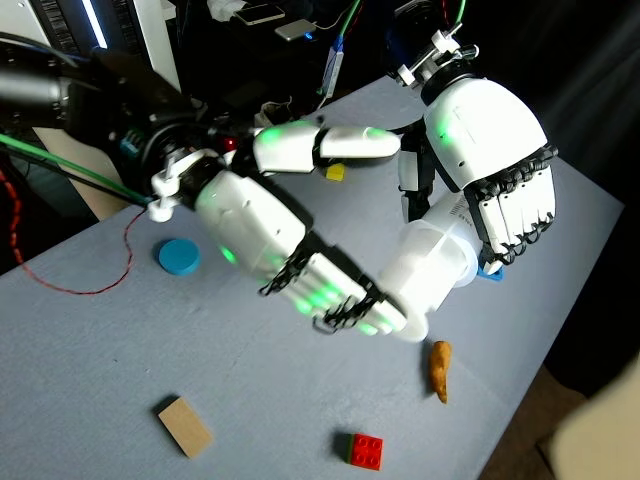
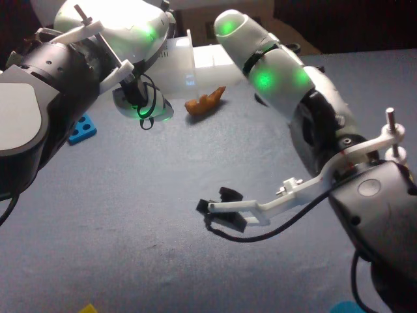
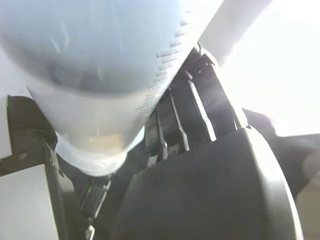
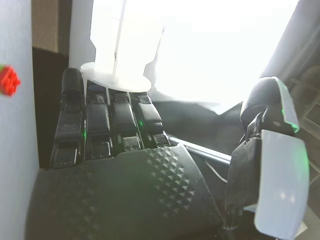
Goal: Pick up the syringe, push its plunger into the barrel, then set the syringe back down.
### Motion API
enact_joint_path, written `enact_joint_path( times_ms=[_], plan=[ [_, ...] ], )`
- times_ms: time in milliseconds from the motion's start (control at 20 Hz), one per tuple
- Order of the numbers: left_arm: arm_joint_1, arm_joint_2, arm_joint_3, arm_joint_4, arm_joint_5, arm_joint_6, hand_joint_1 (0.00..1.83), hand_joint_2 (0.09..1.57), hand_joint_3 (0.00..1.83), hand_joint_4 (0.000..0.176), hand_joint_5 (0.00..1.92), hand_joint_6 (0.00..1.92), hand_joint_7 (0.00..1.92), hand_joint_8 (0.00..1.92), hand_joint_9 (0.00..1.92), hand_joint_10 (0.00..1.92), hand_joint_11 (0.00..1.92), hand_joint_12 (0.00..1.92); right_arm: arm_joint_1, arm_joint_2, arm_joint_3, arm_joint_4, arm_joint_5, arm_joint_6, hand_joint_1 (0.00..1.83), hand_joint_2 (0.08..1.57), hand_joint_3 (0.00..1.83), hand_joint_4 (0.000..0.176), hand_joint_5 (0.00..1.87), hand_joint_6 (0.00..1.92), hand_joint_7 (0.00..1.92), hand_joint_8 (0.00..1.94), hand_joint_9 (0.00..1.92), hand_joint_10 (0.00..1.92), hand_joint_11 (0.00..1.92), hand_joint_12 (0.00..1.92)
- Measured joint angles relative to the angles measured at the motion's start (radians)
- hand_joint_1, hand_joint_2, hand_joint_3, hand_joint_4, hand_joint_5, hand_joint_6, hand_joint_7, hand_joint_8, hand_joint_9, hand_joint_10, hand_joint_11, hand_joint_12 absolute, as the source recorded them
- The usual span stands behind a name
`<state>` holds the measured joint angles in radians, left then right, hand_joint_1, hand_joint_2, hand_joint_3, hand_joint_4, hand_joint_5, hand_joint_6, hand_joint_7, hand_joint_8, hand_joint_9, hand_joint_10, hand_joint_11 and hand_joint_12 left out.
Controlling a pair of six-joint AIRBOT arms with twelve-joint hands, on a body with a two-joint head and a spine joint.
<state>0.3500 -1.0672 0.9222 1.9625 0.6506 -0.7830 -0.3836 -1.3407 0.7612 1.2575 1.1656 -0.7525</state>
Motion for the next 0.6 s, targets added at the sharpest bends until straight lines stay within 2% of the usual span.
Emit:
enact_joint_path(
  times_ms=[150,300,450,600],
  plan=[
    [0.0,0.0,0.0,-0.002,-0.002,0.001,1.35,1.2,0.0,0.0,0.84,0.99,0.74,1.37,0.75,1.57,0.71,1.59,0.006,-0.024,0.003,0.0,0.0,-0.006,0.2,0.88,0.0,0.0,0.12,0.0,0.13,0.0,0.12,0.0,0.0,0.56],
    [0.0,0.0,-0.001,-0.004,-0.002,0.0,1.36,1.2,0.0,0.0,0.83,1.01,0.77,1.34,0.77,1.55,0.73,1.55,0.018,-0.045,0.013,-0.001,-0.014,-0.006,0.21,0.89,0.0,0.0,0.13,0.0,0.13,0.0,0.13,0.0,0.0,0.63],
    [0.0,0.0,-0.001,-0.005,0.0,-0.001,1.35,1.21,0.0,0.0,0.82,1.02,0.73,1.4,0.74,1.57,0.71,1.58,0.022,-0.062,0.03,-0.009,-0.044,-0.006,0.19,0.89,0.0,0.0,0.12,0.0,0.13,0.0,0.12,0.0,0.0,0.56],
    [-0.002,0.0,-0.001,-0.005,-0.002,0.0,1.36,1.2,0.0,0.0,0.83,1.03,0.74,1.36,0.78,1.54,0.77,1.5,0.031,-0.074,0.037,-0.011,-0.067,-0.004,0.22,0.88,0.0,0.0,0.15,0.01,0.15,0.0,0.15,0.01,0.0,0.65]
  ],
)
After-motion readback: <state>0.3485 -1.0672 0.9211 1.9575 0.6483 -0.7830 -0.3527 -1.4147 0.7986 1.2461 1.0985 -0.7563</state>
